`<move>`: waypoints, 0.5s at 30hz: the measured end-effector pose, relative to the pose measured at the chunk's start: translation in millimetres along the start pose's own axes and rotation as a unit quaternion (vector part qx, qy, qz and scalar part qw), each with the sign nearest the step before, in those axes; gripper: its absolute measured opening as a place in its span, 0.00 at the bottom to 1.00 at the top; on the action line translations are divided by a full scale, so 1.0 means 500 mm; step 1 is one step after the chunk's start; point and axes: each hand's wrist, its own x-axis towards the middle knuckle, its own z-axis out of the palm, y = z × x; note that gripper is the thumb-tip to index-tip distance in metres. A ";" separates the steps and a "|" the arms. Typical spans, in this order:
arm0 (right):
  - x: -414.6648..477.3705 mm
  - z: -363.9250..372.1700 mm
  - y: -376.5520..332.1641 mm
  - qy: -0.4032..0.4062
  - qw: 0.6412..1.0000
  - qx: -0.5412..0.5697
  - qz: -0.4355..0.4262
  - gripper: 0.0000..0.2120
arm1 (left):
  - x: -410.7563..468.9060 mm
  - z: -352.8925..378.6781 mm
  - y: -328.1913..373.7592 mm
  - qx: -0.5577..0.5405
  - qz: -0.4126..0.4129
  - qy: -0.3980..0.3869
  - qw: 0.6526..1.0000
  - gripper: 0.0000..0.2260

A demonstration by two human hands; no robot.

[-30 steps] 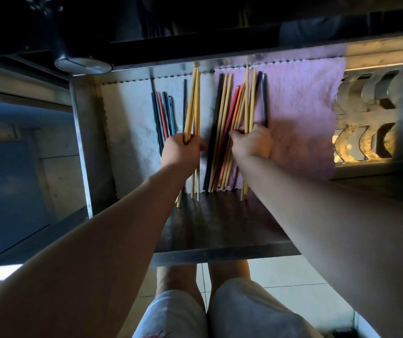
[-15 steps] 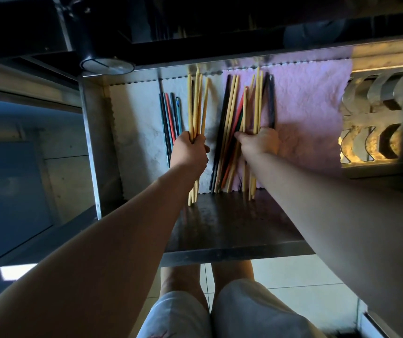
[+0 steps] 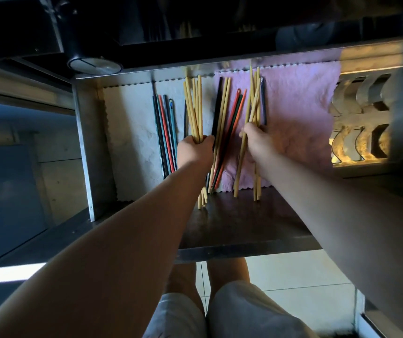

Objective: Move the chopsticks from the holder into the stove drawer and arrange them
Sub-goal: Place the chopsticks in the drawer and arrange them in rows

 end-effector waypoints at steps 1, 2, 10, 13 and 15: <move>-0.003 -0.005 -0.001 -0.004 1.000 0.002 -0.004 0.09 | -0.002 0.007 0.001 0.000 -0.001 0.008 1.000 0.09; -0.006 -0.010 -0.002 -0.003 1.000 0.003 -0.012 0.10 | -0.005 0.015 0.002 -0.001 0.001 0.014 1.000 0.08; -0.020 -0.021 -0.013 -0.049 0.985 0.163 -0.006 0.16 | -0.013 0.060 0.002 0.085 0.045 0.066 0.993 0.05; -0.026 -0.025 -0.014 -0.056 0.980 0.193 0.015 0.16 | -0.019 0.073 0.000 0.117 0.062 0.073 0.989 0.03; -0.029 -0.029 -0.013 -0.055 0.977 0.204 0.017 0.16 | -0.018 0.080 0.000 0.141 0.069 0.069 0.985 0.05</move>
